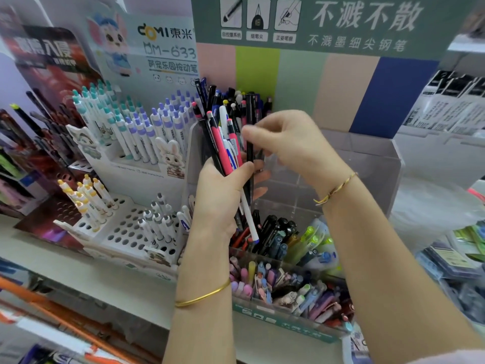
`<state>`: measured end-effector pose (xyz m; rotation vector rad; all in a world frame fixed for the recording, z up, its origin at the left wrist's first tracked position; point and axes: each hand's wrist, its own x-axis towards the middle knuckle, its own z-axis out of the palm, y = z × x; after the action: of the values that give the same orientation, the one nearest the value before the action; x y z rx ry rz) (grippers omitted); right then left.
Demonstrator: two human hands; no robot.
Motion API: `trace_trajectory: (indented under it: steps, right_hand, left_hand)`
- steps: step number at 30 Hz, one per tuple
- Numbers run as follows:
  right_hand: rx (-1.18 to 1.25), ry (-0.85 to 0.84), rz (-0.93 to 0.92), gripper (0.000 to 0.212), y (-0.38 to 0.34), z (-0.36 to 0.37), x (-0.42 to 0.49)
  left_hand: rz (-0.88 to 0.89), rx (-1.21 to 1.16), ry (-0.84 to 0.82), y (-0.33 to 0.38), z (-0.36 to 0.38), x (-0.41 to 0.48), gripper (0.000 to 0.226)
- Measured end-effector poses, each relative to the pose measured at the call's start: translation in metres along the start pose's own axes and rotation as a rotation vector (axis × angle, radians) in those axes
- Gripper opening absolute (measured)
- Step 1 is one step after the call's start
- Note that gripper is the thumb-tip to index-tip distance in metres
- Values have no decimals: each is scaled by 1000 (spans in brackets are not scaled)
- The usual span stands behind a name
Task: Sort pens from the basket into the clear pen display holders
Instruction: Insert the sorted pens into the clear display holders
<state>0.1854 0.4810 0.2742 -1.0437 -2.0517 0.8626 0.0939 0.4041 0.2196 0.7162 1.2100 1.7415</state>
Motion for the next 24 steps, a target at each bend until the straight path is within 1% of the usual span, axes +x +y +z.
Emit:
trace_trajectory:
  steps: [1,2,3,6,8,9,11,13,15,17,21,24]
  right_hand:
    - [20,-32,0,20,1,2,-1]
    - [53,-8,1,12,3,3,-1]
    - [99,53,2,8,5,2,2]
    - [255,367,-30,17,5,-5,12]
    - [276,536,-82,15,2,-11,17]
    - [271,590,-107,13,1,-12,18]
    - [235,641,-152,10,0,-11,21]
    - [107,608,-170,3,1,-9,25]
    - [-84,530,-130,10,5,-4,29]
    - [-175,481,-90,16,10,4,31]
    - [-428,372,37,19,20,18,32]
    - [-540,300,82,23,22,19,36]
  left_hand:
    - [4,4,-13,0,1,0,26]
    - [6,8,-20,0,1,-1,24]
    - [8,14,-13,0,1,-1,21]
    - [1,34,47,0,-3,0,14]
    - [-9,19,67,0,-4,0,14]
    - [-15,15,74,1,-5,0,15]
    - [-19,21,82,1,-4,0,15]
    - [-20,24,74,1,-3,0,15]
    - [-18,25,67,0,-3,0,15]
    - [-12,19,72,0,-2,0,14]
    - [1,-10,70,1,-1,0,14]
    - [9,-8,67,2,-2,-1,16]
